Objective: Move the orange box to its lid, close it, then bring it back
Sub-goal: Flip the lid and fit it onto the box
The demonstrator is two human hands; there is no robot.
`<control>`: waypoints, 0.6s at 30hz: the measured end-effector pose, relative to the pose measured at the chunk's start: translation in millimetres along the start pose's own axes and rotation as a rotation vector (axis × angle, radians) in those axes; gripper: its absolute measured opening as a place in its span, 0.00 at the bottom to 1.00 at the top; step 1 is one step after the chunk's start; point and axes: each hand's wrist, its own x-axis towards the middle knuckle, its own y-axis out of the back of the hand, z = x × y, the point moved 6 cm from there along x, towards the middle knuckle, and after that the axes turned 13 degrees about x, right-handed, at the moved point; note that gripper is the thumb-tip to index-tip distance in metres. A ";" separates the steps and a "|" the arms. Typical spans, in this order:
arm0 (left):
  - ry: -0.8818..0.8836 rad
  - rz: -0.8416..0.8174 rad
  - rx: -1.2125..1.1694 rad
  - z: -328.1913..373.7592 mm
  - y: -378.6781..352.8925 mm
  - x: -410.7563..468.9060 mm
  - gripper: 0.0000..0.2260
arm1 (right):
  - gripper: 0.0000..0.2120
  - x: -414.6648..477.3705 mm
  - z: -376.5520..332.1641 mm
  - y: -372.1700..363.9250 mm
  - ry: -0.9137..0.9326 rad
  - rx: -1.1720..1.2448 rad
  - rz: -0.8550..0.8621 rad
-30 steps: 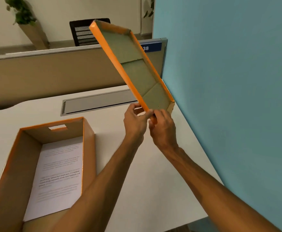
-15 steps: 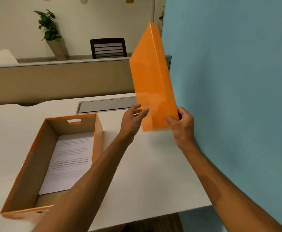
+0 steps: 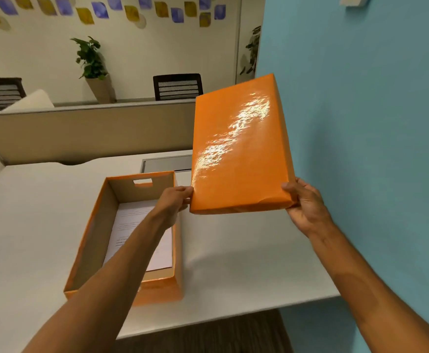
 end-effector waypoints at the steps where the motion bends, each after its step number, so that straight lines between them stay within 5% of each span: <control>1: -0.006 0.011 0.002 -4.4 12.4 -7.7 0.16 | 0.25 -7.9 7.1 -5.5 -0.016 0.005 0.002; 9: -0.133 0.141 0.055 -42.2 112.3 -78.9 0.13 | 0.29 -65.9 74.0 -52.2 -0.134 -0.170 -0.013; 18: -0.023 0.307 0.126 -105.9 200.9 -119.2 0.13 | 0.22 -98.8 161.8 -100.3 -0.233 -0.411 0.033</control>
